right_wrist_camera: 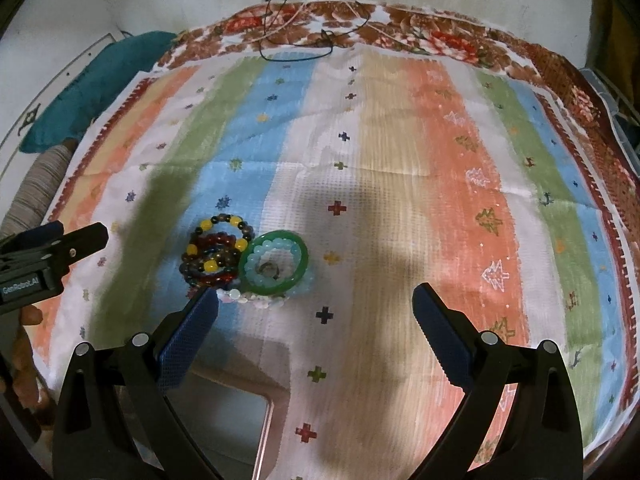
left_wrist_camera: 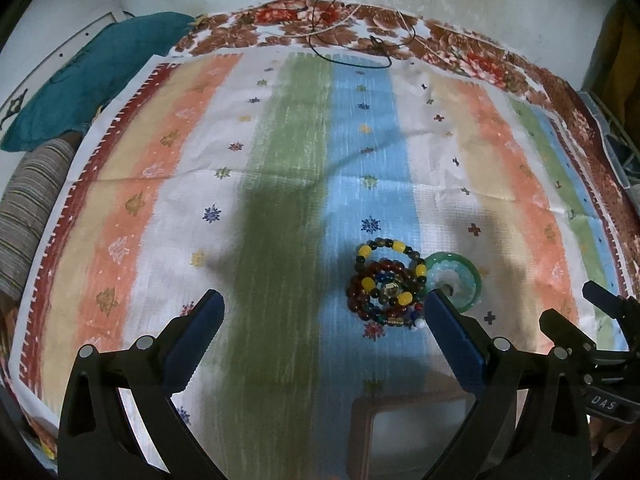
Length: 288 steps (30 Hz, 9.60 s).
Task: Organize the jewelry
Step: 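Lower left tool to black-yellow bracelet while right tool lowers to green bangle, then close left tool on black-yellow bead bracelet while right tool grips green bangle, then lift and carry both held bracelets over the silver tin, then open left tool dropping black-yellow bracelet while right tool releases green bangle into tin, then move left tool to red bracelet pile while right tool approaches light-blue bracelet, then grasp multicolour bead bracelet with left tool while right tool grasps light-blue bracelet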
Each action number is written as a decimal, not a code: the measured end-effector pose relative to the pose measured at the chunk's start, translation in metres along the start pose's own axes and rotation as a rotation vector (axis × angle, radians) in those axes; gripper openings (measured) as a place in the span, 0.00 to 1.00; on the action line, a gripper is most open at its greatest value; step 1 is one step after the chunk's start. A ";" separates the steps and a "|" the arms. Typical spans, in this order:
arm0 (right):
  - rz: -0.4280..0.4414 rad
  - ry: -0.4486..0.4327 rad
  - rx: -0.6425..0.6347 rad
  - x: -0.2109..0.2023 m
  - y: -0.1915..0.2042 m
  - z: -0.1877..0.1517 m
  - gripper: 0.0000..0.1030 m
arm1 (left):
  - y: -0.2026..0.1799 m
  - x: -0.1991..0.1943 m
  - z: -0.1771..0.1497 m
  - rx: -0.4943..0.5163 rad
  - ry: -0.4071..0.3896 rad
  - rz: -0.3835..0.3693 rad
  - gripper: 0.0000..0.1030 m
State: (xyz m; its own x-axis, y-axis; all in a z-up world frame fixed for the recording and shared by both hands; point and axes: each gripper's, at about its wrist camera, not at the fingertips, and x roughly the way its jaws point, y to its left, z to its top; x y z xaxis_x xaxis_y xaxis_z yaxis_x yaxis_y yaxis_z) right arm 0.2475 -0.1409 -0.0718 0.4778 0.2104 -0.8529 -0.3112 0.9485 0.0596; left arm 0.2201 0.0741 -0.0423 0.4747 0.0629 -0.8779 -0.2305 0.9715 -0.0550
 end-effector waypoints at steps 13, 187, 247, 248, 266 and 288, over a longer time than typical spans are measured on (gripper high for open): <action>0.042 0.081 0.054 0.035 -0.007 0.009 0.96 | -0.004 0.047 0.012 0.051 0.059 0.029 0.94; 0.058 -0.012 0.038 -0.033 0.004 -0.039 0.74 | -0.005 -0.032 -0.040 0.059 0.033 -0.099 0.68; -0.049 0.124 -0.008 0.072 -0.002 0.003 0.80 | -0.024 0.084 -0.003 0.118 0.236 -0.033 0.57; -0.049 0.128 -0.007 0.074 -0.002 0.004 0.80 | -0.024 0.086 -0.003 0.119 0.240 -0.031 0.57; -0.048 0.190 -0.036 0.108 0.006 0.006 0.63 | -0.026 0.118 -0.003 0.170 0.292 -0.038 0.35; -0.002 0.177 -0.005 0.099 -0.003 0.012 0.12 | -0.035 0.104 -0.007 0.223 0.243 -0.017 0.09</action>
State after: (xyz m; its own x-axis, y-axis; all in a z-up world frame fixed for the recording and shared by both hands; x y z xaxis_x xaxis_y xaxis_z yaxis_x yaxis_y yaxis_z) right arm 0.3056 -0.1197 -0.1498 0.3265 0.1628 -0.9311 -0.3147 0.9476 0.0554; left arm 0.2715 0.0448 -0.1354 0.2543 0.0164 -0.9670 -0.0200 0.9997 0.0117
